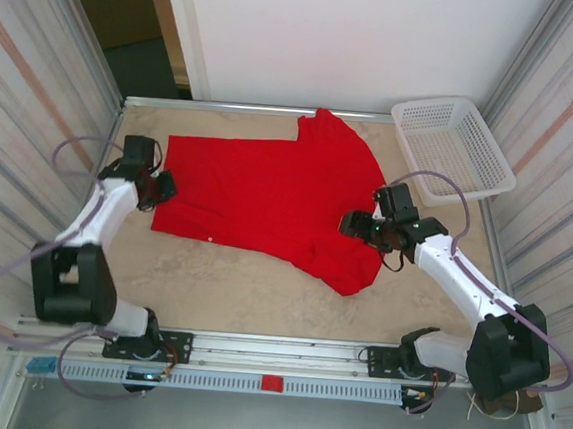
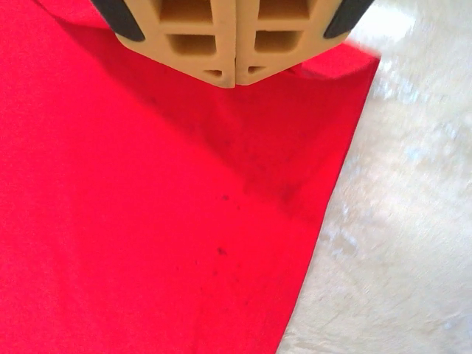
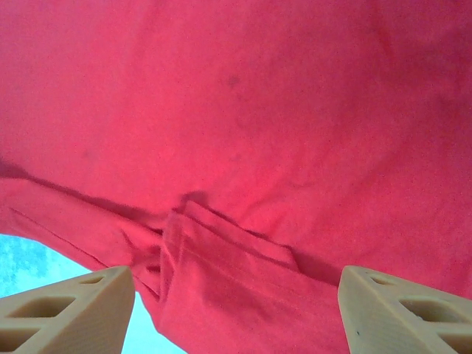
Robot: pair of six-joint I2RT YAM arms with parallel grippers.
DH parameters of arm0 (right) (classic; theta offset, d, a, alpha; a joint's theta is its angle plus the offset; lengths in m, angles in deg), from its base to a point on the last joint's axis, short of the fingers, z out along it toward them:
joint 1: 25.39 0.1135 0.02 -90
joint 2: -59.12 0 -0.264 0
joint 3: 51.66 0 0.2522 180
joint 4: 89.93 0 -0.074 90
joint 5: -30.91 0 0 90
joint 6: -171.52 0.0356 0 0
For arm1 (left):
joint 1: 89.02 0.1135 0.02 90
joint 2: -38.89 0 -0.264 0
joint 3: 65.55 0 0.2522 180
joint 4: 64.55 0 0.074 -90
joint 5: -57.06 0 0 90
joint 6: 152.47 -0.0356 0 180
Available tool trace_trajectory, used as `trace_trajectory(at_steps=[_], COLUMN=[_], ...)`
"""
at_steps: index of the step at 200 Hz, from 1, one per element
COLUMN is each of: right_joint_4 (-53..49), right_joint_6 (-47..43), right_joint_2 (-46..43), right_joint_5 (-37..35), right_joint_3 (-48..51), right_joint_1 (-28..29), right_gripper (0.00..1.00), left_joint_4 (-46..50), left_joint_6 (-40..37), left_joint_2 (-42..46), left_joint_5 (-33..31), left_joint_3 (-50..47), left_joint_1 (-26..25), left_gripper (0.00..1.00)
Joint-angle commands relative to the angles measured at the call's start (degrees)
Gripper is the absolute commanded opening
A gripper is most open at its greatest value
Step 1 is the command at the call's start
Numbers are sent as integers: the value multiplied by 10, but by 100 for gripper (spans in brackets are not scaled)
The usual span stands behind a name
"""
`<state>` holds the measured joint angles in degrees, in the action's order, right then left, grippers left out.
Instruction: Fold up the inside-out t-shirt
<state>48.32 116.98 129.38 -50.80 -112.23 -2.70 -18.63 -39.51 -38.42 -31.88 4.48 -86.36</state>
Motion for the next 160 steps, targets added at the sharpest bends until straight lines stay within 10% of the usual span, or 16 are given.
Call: trace_trajectory(at_steps=[1, 131, 160], right_joint_4=[-20, 57, 54], right_joint_6=[-7, 7, 7], right_joint_2=[13, 95, 90], right_joint_5=[-16, -12, -6], right_joint_3=[27, 81, 80], right_joint_1=[10, 13, 9], right_gripper=[71, 42, 15], left_joint_4=[17, 19, 20], left_joint_6=[46, 82, 85], left_joint_2=[77, 188, 192], left_joint_5=[12, 9, 9], left_joint_3=[-70, -172, -170], left_joint_1=[5, 6, 6], left_gripper=[0, 0, 0])
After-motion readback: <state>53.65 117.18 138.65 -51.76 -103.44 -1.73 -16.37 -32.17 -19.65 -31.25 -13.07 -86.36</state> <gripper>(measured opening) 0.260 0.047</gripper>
